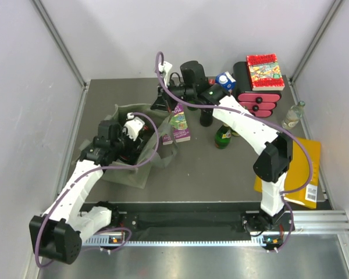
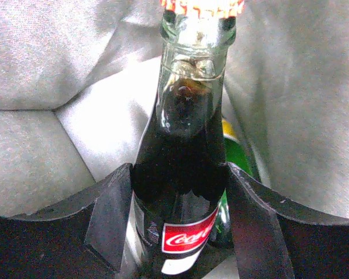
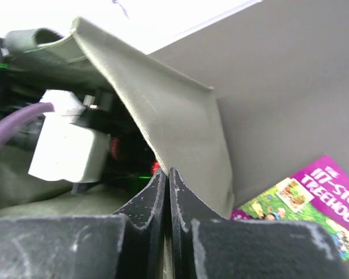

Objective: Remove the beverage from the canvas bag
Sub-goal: Take out the drink from the canvas bag.

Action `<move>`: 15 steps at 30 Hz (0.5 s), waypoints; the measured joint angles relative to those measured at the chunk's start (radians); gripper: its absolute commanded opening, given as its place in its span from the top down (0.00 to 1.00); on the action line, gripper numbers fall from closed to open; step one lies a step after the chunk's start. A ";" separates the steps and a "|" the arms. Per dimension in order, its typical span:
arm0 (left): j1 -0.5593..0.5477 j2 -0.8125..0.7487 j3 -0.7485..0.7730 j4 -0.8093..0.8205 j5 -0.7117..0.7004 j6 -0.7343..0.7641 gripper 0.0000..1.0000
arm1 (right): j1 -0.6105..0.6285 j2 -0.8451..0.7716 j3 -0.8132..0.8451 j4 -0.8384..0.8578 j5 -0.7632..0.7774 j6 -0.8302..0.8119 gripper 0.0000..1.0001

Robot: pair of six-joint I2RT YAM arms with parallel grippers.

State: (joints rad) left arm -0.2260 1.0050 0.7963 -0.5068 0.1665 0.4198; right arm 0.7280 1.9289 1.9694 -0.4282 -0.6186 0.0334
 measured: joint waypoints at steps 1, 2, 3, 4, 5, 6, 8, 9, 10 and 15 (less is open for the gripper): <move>0.000 -0.009 0.000 0.000 0.010 -0.004 1.00 | -0.005 0.000 0.000 0.002 0.007 -0.002 1.00; 0.000 -0.014 0.000 -0.001 0.015 -0.006 1.00 | -0.007 0.000 0.000 0.001 0.013 -0.004 1.00; 0.000 -0.018 0.000 -0.001 0.021 -0.007 1.00 | -0.007 0.000 0.000 0.002 0.018 -0.006 1.00; 0.000 -0.020 0.000 -0.001 0.026 -0.008 1.00 | -0.006 0.000 0.000 0.002 0.022 -0.006 1.00; 0.000 -0.022 0.000 -0.001 0.028 -0.010 1.00 | -0.006 0.000 0.000 0.002 0.024 -0.007 1.00; 0.000 -0.025 0.000 -0.002 0.031 -0.011 1.00 | -0.006 0.000 0.000 0.002 0.026 -0.007 1.00; 0.000 -0.034 -0.002 -0.002 0.031 -0.020 1.00 | -0.006 0.000 0.000 0.002 0.030 -0.007 1.00; 0.000 -0.042 -0.003 -0.002 0.032 -0.026 1.00 | -0.006 0.000 0.000 0.002 0.031 -0.007 0.99; 0.000 -0.048 -0.004 -0.002 0.032 -0.030 1.00 | -0.006 0.000 0.000 0.002 0.031 -0.007 0.99; 0.000 -0.098 -0.008 -0.002 0.033 -0.068 1.00 | -0.006 0.000 0.000 0.002 0.030 -0.035 0.92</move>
State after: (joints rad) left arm -0.2260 0.9066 0.7887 -0.5091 0.1997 0.3523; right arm 0.7216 1.9293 1.9694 -0.4267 -0.5884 -0.0017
